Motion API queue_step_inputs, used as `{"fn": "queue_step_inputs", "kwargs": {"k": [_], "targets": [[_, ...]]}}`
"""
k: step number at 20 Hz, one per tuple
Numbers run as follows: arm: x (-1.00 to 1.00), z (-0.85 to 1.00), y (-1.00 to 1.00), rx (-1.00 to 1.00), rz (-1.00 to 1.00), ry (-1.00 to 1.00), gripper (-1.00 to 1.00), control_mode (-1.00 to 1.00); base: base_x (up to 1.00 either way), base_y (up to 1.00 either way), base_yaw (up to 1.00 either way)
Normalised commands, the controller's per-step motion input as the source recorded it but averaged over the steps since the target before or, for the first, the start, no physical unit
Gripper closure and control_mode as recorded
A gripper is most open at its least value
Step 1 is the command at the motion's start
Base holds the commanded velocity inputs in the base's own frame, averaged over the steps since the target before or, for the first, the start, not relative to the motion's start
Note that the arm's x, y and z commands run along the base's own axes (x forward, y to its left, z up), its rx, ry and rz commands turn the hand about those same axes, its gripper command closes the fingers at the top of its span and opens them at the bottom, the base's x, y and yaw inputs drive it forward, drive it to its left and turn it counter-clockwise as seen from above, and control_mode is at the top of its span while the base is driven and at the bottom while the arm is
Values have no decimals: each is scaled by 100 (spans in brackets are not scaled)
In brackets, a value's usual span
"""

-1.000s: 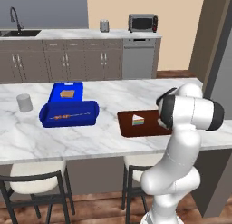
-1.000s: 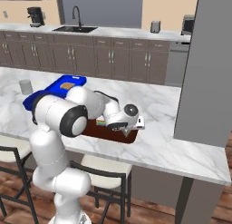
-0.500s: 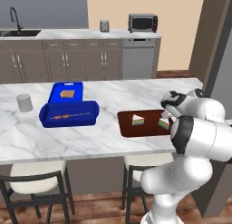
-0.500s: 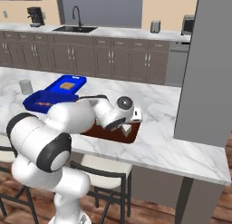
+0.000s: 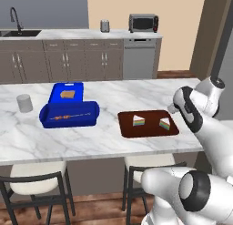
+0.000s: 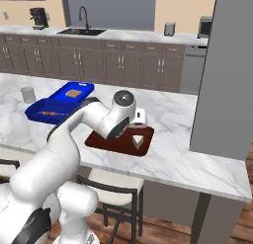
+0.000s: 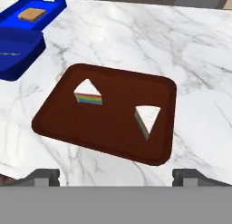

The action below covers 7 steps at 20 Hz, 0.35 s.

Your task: Take the cakes from the fridge and place them on the empty tray on the dining counter.

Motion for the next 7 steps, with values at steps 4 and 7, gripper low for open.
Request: {"fn": "queue_step_inputs", "kwargs": {"k": [4, 7], "targets": [[-100, 100, 2, 32, 0, 10, -100, -100, 0, 0, 0], [-100, 100, 3, 31, 0, 12, -100, -100, 0, 0, 0]]}}
